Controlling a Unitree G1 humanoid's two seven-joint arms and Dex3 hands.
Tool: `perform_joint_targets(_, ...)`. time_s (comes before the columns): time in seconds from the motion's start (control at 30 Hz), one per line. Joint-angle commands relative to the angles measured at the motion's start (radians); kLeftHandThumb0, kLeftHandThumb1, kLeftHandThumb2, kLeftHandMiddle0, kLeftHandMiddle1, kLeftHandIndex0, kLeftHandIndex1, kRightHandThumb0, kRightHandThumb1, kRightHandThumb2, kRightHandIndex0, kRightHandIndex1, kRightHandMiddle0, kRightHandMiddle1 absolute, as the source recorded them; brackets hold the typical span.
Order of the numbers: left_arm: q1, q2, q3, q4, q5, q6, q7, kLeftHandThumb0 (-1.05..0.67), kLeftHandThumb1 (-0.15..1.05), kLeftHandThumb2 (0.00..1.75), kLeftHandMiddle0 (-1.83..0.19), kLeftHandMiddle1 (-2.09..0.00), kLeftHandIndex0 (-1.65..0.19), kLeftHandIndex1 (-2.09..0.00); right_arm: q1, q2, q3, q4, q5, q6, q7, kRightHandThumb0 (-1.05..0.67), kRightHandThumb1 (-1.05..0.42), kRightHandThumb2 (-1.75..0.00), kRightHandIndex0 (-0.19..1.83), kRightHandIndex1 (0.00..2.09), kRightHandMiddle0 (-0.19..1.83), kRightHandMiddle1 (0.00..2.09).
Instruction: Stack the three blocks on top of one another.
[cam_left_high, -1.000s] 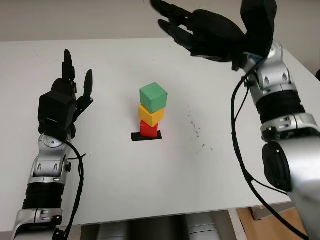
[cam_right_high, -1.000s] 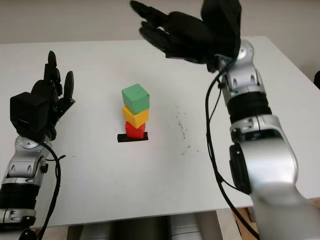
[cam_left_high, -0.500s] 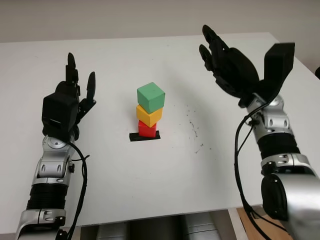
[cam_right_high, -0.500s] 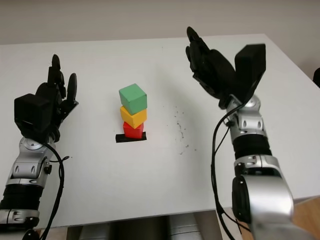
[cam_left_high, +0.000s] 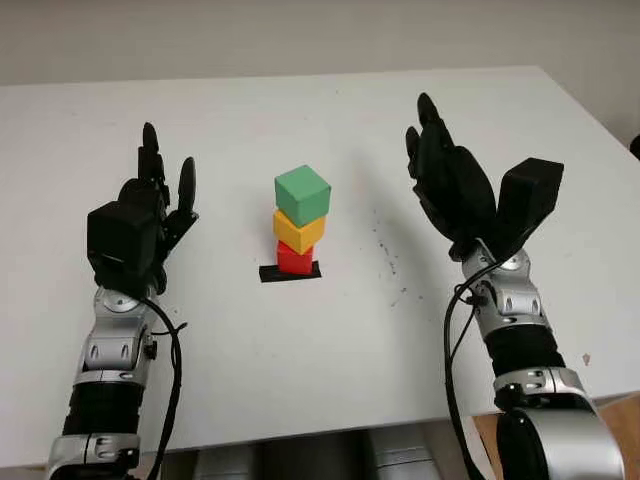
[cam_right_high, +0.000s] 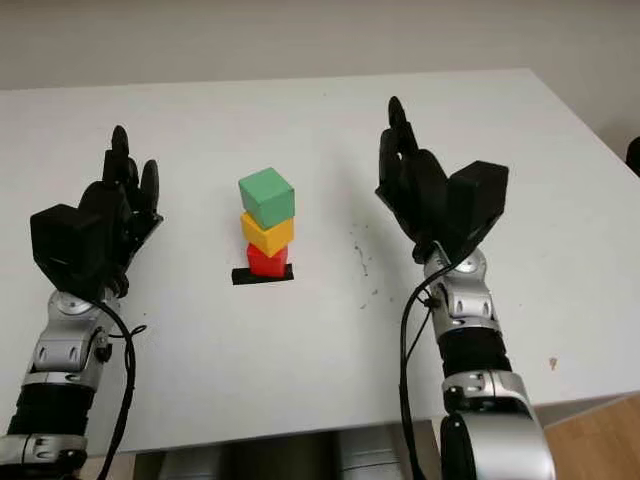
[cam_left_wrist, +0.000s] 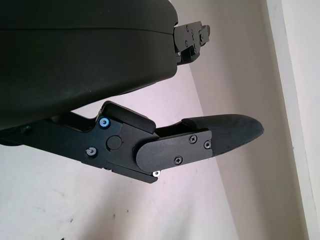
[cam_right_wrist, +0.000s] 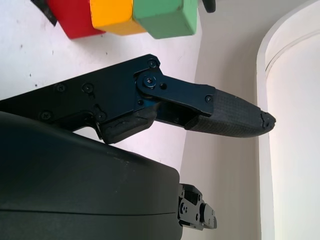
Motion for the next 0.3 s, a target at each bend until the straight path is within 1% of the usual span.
perform_joint_targets(0.0, 0.017, -0.003, 0.000, -0.025, -0.003, -0.002, -0.005, -0.84, 1.05, 0.65, 0.19, 0.00, 0.19, -0.04, 0.004, 0.010, 0.007, -0.019, -0.007, 0.001, -0.012, -0.83, -1.05, -0.76, -0.19, 0.00, -0.19, 0.00)
perform_joint_targets(0.17, 0.039, -0.008, 0.000, -0.064, -0.006, 0.005, -0.010, -0.82, 1.05, 0.65, 0.19, 0.00, 0.19, -0.03, 0.002, 0.009, 0.017, -0.022, -0.007, 0.012, -0.016, -0.82, -1.05, -0.77, -0.19, 0.00, -0.19, 0.00)
perform_joint_targets(0.27, 0.061, -0.008, -0.003, -0.114, -0.003, 0.029, -0.011, -0.82, 1.05, 0.65, 0.19, 0.00, 0.19, -0.03, 0.019, 0.010, 0.022, -0.057, -0.003, 0.025, -0.014, -0.81, -1.05, -0.77, -0.19, 0.00, -0.19, 0.00)
